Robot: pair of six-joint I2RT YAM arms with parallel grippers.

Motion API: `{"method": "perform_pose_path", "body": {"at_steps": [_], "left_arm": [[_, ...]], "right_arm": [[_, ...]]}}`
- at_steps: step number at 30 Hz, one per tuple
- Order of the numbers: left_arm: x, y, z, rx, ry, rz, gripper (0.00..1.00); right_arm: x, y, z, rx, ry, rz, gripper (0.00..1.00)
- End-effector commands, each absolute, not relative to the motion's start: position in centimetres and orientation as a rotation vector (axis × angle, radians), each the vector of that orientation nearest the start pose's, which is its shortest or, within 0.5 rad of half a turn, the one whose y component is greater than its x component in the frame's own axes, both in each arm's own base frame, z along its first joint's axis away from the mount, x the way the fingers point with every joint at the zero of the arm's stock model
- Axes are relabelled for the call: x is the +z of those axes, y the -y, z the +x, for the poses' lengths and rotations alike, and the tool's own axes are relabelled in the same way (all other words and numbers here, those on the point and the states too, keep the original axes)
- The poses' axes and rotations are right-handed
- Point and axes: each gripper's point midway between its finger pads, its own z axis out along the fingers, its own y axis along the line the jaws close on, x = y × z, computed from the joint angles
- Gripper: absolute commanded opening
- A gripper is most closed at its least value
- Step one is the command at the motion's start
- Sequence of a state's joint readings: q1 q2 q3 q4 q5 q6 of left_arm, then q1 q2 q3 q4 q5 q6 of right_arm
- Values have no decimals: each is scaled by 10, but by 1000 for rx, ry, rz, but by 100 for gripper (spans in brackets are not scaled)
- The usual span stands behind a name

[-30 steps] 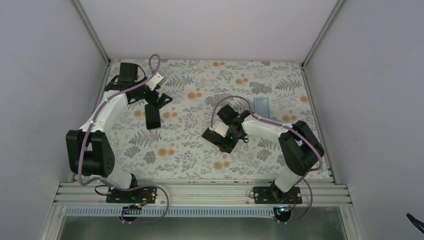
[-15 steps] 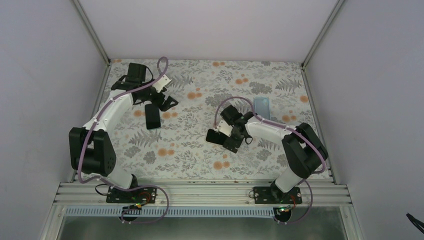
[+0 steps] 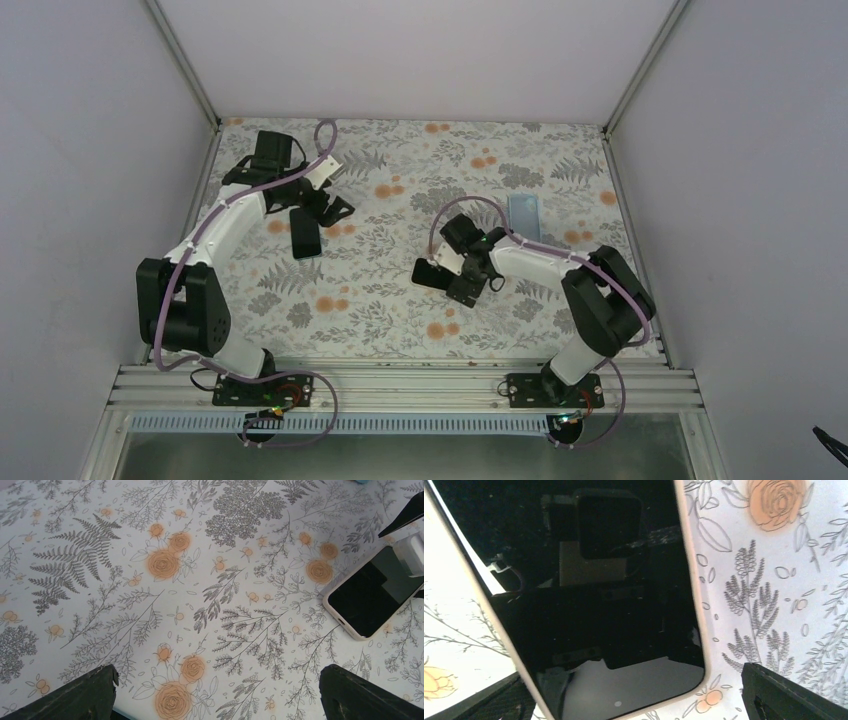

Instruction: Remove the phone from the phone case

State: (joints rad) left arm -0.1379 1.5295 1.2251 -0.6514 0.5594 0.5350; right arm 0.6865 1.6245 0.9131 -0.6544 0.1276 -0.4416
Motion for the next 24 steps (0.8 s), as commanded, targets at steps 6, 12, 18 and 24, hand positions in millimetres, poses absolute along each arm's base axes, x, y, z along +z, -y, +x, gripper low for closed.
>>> {"method": "perform_pose_path", "body": {"at_steps": [6,12,18,24], "left_arm": [[189,143,377,-493,-2146,1006,100],[188,145,379,-500,-2140,1002,100],[181,145,380,-510,-2147,994,100],[173,143,380,-496,-2160,997,100]], "right_arm": [[10,-148,301,-421,-2438,-1364,100],[5,-150,341,-448,-2428,-1311,100],[-11,-180,365,-355,-2465,-1339,100],[-17,-213,385,-256,-2476,-1362,100]]}}
